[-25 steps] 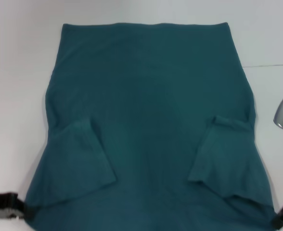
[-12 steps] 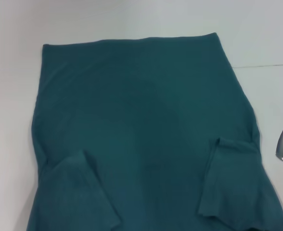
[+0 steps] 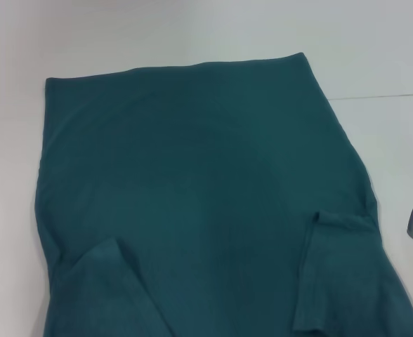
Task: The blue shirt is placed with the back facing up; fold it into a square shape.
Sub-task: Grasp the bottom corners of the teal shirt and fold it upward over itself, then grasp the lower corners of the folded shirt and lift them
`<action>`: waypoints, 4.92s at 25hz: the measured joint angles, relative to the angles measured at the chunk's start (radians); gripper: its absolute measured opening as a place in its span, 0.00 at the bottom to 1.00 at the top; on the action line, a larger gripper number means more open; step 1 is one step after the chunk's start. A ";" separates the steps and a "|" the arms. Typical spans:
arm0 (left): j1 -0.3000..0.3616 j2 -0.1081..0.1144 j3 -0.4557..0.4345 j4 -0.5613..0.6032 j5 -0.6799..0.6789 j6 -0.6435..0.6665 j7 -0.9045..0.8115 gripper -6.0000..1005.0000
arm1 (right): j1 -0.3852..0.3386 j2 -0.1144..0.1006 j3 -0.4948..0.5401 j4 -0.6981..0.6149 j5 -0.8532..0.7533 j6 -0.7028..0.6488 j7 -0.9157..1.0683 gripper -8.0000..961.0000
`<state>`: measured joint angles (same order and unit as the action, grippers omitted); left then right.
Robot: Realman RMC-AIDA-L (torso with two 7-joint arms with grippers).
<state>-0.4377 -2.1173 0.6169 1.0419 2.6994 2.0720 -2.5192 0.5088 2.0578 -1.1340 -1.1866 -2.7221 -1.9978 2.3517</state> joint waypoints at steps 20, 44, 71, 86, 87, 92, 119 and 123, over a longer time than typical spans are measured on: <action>-0.196 0.107 -0.240 -0.085 -0.322 -0.181 0.063 0.03 | 0.159 -0.066 0.559 0.050 0.070 0.212 -0.099 0.07; -0.302 0.092 -0.068 -0.159 -0.480 -0.667 0.249 0.03 | 0.222 -0.032 0.479 0.055 0.191 0.684 0.058 0.07; -0.323 0.067 0.241 -0.245 -0.470 -1.224 0.333 0.03 | 0.254 0.004 0.322 0.292 0.169 1.187 0.112 0.07; -0.335 0.056 0.274 -0.296 -0.469 -1.357 0.385 0.03 | 0.284 0.005 0.285 0.379 0.170 1.306 0.103 0.07; -0.335 0.054 0.274 -0.297 -0.469 -1.363 0.385 0.03 | 0.284 0.005 0.283 0.379 0.170 1.310 0.103 0.07; -0.333 0.043 0.270 -0.310 -0.468 -1.387 0.379 0.04 | 0.283 0.016 0.276 0.382 0.174 1.339 0.102 0.08; -0.354 0.048 0.242 -0.368 -0.442 -1.461 0.381 0.73 | 0.280 0.020 0.246 0.424 0.170 1.372 0.101 0.94; -0.315 0.062 0.229 -0.310 -0.351 -1.345 0.222 0.89 | 0.268 0.012 0.246 0.372 0.165 1.272 0.099 0.97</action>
<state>-0.7532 -2.0555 0.8460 0.7321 2.3483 0.7269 -2.2973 0.7764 2.0695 -0.8882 -0.8148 -2.5567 -0.7255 2.4510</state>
